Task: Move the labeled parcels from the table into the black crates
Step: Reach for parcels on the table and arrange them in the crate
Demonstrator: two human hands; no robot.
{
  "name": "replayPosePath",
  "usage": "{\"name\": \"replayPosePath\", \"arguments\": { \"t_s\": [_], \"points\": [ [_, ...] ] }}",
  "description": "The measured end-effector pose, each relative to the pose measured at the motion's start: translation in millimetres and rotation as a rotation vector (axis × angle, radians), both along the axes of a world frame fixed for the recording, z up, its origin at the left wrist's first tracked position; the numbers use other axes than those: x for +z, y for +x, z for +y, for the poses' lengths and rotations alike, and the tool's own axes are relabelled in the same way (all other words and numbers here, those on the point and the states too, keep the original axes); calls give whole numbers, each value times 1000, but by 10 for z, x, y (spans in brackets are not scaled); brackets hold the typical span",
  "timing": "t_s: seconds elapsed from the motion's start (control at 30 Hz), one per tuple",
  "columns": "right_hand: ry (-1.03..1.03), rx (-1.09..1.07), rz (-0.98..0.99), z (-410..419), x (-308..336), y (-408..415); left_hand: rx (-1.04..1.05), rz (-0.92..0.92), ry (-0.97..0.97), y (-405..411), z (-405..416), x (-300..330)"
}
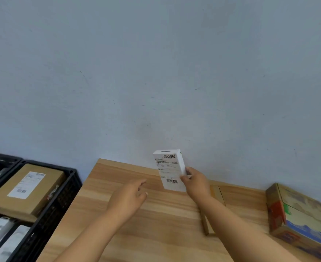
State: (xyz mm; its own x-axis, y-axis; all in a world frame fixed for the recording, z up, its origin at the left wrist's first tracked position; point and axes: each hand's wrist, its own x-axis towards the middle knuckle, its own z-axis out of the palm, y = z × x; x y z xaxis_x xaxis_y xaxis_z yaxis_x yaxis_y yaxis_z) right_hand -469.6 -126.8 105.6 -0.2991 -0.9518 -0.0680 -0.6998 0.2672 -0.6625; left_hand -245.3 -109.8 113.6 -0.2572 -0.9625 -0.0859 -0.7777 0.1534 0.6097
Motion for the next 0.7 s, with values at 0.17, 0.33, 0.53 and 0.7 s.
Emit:
{"name": "replayPosePath", "arguments": {
  "t_s": [0.17, 0.33, 0.53, 0.7],
  "points": [
    [-50, -77, -354, 165, 333, 501, 27, 57, -40, 329, -37, 259],
    [-134, -98, -545, 285, 667, 1033, 24, 121, -52, 750, -92, 539],
    [-235, -64, -555, 361, 1061, 1786, -27, 139, -101, 1433, -173, 823],
    [-301, -34, -538, 407, 1305, 2420, -93, 229, -149, 2041, -179, 1033]
  ]
}}
